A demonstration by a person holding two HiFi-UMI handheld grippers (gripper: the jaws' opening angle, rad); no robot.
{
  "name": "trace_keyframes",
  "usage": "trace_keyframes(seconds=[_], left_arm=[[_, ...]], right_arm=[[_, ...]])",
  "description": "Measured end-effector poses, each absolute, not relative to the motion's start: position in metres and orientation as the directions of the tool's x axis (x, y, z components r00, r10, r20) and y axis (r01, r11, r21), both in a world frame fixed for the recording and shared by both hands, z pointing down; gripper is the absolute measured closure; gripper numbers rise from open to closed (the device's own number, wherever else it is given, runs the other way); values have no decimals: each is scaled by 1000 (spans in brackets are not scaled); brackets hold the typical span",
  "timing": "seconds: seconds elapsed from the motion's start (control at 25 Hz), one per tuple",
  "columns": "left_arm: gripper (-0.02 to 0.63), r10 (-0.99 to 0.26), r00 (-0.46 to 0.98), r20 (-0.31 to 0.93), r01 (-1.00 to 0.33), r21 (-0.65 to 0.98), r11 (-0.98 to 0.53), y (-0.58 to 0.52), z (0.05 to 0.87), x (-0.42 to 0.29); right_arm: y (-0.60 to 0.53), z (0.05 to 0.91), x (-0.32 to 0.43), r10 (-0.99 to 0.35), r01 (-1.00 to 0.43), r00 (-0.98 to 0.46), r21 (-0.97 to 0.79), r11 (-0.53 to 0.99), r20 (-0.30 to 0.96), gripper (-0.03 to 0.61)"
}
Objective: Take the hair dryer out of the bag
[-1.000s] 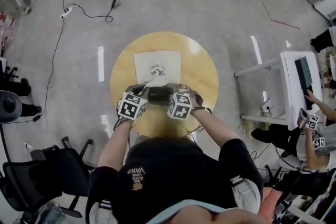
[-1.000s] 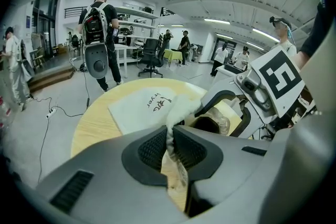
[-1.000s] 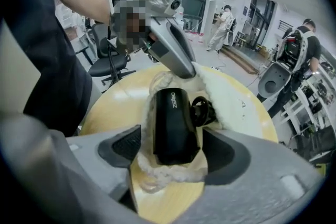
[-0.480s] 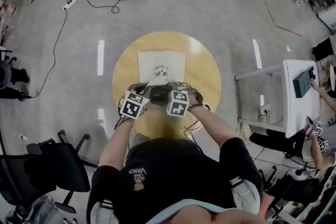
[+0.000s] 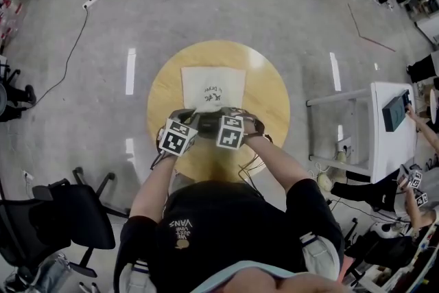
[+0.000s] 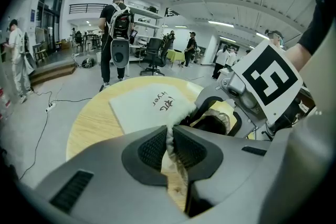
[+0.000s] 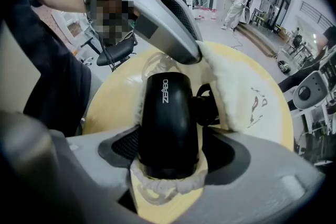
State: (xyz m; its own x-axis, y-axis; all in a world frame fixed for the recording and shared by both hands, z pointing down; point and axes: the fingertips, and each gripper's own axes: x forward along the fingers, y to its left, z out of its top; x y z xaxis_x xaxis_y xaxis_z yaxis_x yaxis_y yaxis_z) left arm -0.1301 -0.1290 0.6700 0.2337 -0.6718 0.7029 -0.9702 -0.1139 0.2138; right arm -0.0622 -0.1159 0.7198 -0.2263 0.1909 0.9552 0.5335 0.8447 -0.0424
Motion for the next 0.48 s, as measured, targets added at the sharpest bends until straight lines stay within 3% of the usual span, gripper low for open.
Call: trace_keyframes(seconds=[0.48], left_arm=[[571,-681,246,690,-965,237,-108,-128,676,-128]], right_arm=[[-111,749,-62,147,537,-171,-33,843,974,218]])
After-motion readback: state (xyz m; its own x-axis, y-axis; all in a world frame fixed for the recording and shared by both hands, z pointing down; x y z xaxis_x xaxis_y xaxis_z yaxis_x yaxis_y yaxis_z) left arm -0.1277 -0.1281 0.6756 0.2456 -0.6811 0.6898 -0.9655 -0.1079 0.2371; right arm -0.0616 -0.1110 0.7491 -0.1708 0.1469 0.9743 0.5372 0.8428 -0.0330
